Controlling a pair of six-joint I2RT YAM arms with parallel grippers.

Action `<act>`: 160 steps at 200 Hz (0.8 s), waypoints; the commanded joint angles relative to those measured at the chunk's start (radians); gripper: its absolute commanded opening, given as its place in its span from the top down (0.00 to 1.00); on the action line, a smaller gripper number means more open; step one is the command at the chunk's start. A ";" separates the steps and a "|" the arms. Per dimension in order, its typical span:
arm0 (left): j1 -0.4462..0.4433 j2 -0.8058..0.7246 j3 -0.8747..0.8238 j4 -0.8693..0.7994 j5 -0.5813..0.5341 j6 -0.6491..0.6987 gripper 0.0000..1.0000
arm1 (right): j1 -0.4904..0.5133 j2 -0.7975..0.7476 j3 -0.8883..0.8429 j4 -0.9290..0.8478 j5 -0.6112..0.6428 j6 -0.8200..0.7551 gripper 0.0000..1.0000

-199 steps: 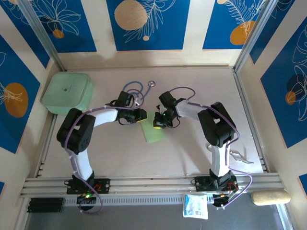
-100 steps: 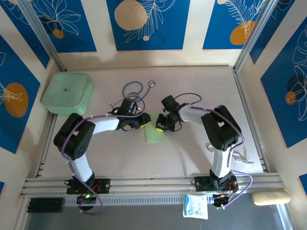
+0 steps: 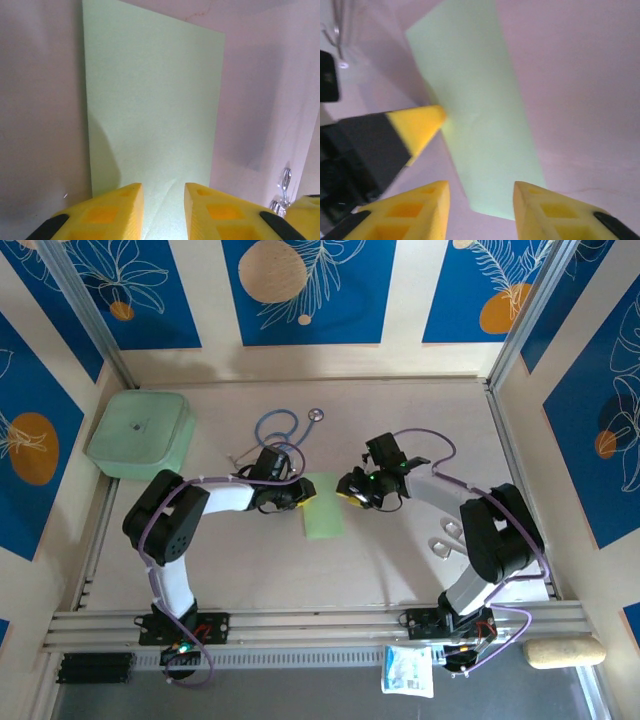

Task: Fold a paper plane with a square sheet of paper (pick it up from the middle)
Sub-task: Fold the triangle a second time at the center of the table.

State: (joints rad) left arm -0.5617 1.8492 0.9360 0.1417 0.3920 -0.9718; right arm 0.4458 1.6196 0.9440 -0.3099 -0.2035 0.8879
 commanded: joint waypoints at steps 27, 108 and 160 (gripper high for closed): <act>-0.011 0.040 -0.023 -0.029 -0.054 -0.016 0.75 | -0.009 -0.021 -0.055 -0.082 -0.082 -0.096 0.58; -0.012 0.060 -0.048 -0.045 -0.076 -0.050 0.77 | 0.028 0.020 -0.078 -0.091 -0.150 -0.128 0.58; -0.011 0.067 -0.046 -0.054 -0.070 -0.050 0.78 | 0.032 0.054 -0.077 -0.081 -0.173 -0.129 0.59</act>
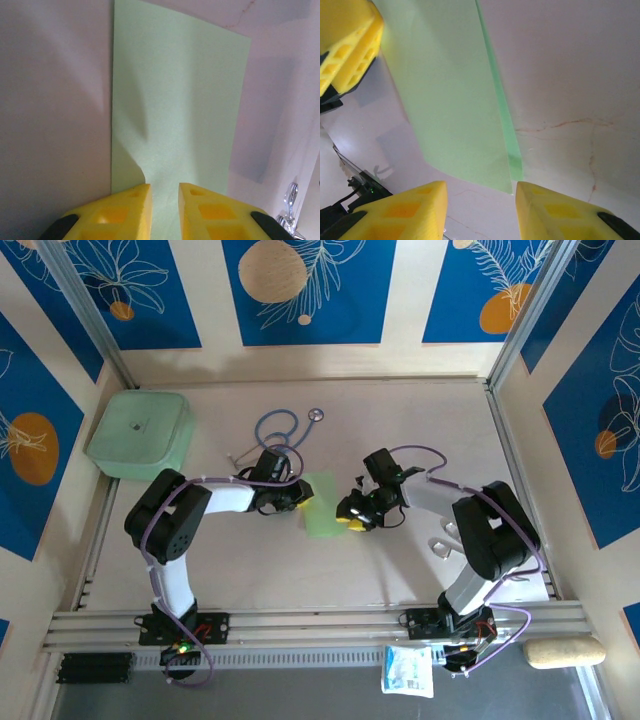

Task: Fold a paper plane with a square sheet of paper (pick it up from the middle)
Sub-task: Fold the triangle a second time at the center of the table.

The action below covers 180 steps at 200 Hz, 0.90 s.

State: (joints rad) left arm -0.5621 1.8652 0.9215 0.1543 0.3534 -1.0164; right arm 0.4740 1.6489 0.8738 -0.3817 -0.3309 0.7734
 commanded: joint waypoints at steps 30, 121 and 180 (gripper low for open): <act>-0.010 0.052 -0.033 -0.065 -0.029 -0.005 0.78 | 0.005 0.031 -0.009 -0.003 -0.056 -0.019 0.59; -0.009 0.049 -0.033 -0.064 -0.024 -0.013 0.78 | 0.010 0.074 -0.001 0.036 -0.115 -0.029 0.63; -0.010 0.046 -0.035 -0.067 -0.023 -0.008 0.78 | -0.008 0.037 -0.025 0.079 -0.123 -0.013 0.68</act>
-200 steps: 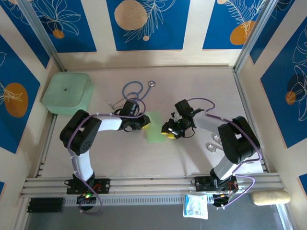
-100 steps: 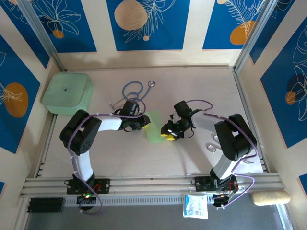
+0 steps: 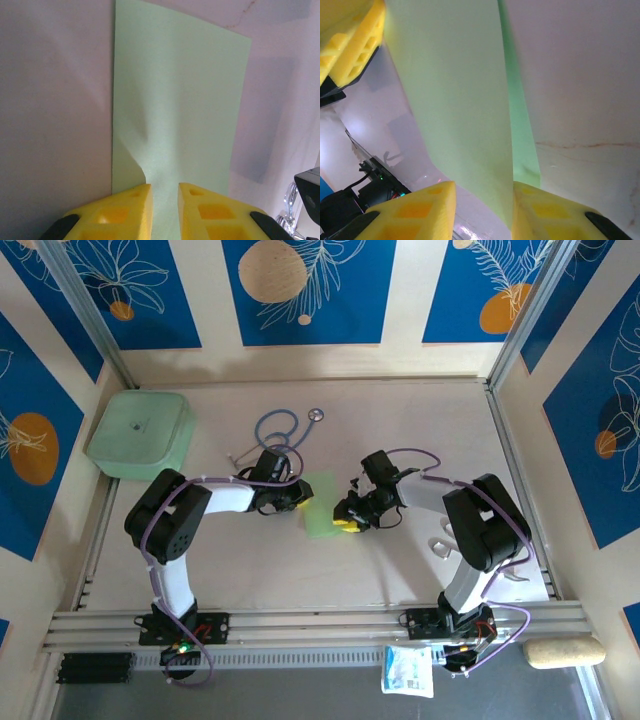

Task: Fold a paper plane with a square sheet of paper (pick it up from the middle)
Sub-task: Fold the triangle a second time at the center of the table.

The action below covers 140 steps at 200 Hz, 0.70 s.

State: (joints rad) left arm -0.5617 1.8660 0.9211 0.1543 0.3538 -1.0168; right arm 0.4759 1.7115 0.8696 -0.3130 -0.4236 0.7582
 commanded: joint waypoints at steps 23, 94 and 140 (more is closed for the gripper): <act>-0.010 0.047 -0.034 -0.067 -0.021 -0.008 0.78 | -0.021 -0.037 -0.032 0.018 -0.028 0.012 0.71; -0.010 0.044 -0.033 -0.065 -0.013 -0.006 0.78 | -0.038 -0.022 -0.026 0.051 -0.067 0.036 0.80; -0.009 0.034 -0.029 -0.064 -0.010 -0.003 0.78 | -0.040 -0.019 -0.032 0.046 -0.080 0.041 0.88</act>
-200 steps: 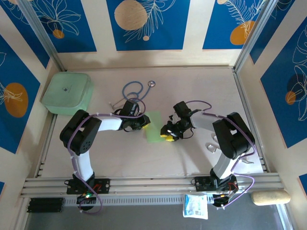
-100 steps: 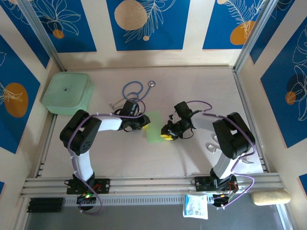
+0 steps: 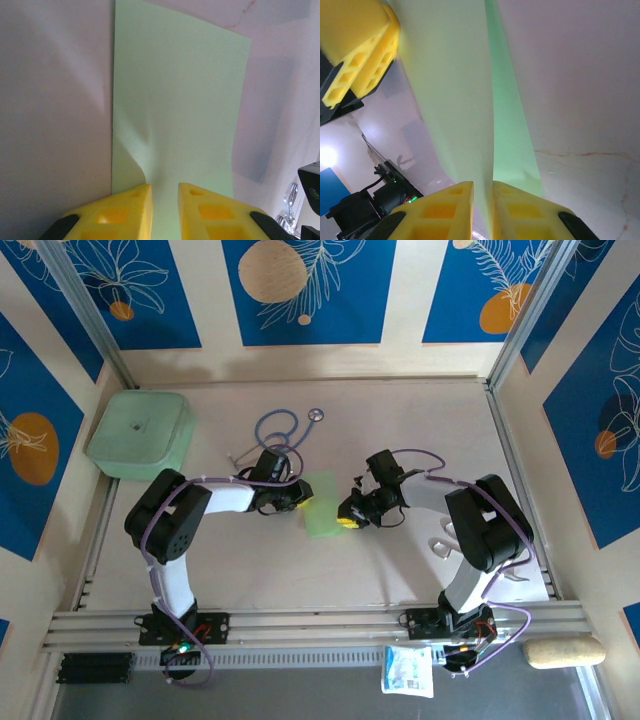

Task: Fold a paper plane with a square sheet of paper (pick it up from the middle)
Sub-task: Fold the triangle a second time at the center of the table.

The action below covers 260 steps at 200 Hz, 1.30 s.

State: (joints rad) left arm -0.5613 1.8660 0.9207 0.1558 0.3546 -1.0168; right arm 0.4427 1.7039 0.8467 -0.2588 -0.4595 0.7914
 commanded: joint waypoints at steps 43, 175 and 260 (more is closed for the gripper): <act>-0.005 -0.026 0.040 -0.082 -0.008 0.072 0.77 | -0.016 0.004 0.008 -0.072 -0.016 -0.007 1.00; 0.044 0.094 0.140 -0.172 0.035 0.170 0.79 | 0.005 0.025 0.120 -0.178 0.031 -0.043 1.00; 0.044 0.097 0.123 -0.171 0.038 0.175 0.79 | 0.074 0.131 0.241 -0.117 0.023 0.009 1.00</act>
State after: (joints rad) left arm -0.5217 1.9278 1.0504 0.0345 0.3767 -0.8616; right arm 0.5045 1.8034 1.0515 -0.3855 -0.4263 0.7727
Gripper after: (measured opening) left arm 0.208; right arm 0.055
